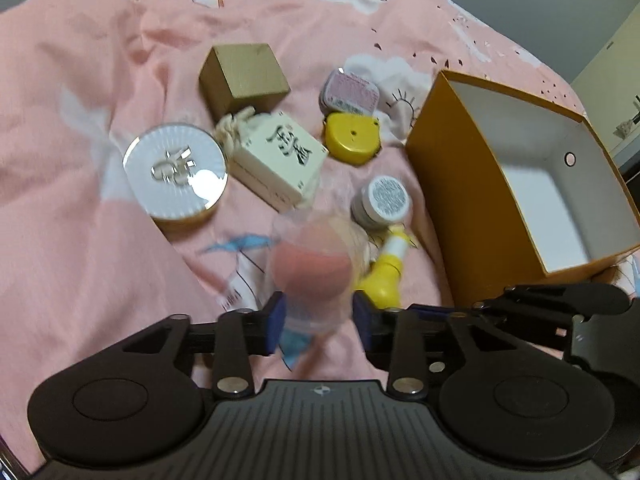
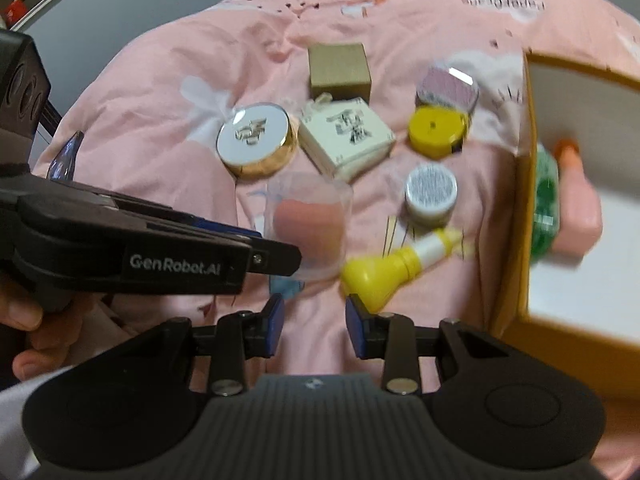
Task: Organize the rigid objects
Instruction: 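Lift the clear sponge cup with the left gripper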
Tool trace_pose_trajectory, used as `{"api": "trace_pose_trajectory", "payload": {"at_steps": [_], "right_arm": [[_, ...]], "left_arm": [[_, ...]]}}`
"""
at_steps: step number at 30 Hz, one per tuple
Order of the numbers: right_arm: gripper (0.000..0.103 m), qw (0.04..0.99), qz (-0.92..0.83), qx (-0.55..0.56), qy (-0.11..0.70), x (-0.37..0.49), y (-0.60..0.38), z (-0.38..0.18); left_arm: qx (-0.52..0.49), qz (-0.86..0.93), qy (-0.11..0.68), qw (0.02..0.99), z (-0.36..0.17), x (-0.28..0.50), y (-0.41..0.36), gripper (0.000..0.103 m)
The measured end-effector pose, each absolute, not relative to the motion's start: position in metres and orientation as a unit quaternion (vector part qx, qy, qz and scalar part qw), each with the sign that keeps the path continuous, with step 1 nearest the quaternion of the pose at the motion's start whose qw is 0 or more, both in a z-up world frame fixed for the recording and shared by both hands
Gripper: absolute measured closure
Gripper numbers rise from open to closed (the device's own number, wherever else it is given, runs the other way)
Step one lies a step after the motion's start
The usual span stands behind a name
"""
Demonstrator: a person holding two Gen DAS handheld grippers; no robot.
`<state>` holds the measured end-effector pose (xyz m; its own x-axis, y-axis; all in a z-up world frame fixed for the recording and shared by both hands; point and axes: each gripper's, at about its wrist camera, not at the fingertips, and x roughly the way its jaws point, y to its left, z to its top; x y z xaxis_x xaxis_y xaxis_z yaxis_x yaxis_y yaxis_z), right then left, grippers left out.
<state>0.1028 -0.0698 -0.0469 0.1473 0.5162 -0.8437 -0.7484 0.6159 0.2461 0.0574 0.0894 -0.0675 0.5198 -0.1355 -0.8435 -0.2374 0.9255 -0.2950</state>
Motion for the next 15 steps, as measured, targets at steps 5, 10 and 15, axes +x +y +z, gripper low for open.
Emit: {"api": "trace_pose_trajectory", "payload": {"at_steps": [5, 10, 15], "right_arm": [[0.069, 0.756, 0.416, -0.145, 0.484, 0.11, -0.055, -0.048], [0.069, 0.76, 0.411, -0.152, 0.48, 0.119, -0.046, -0.053], [0.071, 0.764, 0.402, -0.152, 0.48, 0.127, -0.041, -0.058]], "left_arm": [[-0.201, 0.023, 0.478, 0.855, -0.073, 0.066, 0.099, 0.036], [-0.201, 0.015, 0.47, 0.859, -0.081, 0.075, 0.101, 0.032], [-0.201, 0.015, 0.475, 0.857, -0.09, 0.085, 0.103, 0.03]]}}
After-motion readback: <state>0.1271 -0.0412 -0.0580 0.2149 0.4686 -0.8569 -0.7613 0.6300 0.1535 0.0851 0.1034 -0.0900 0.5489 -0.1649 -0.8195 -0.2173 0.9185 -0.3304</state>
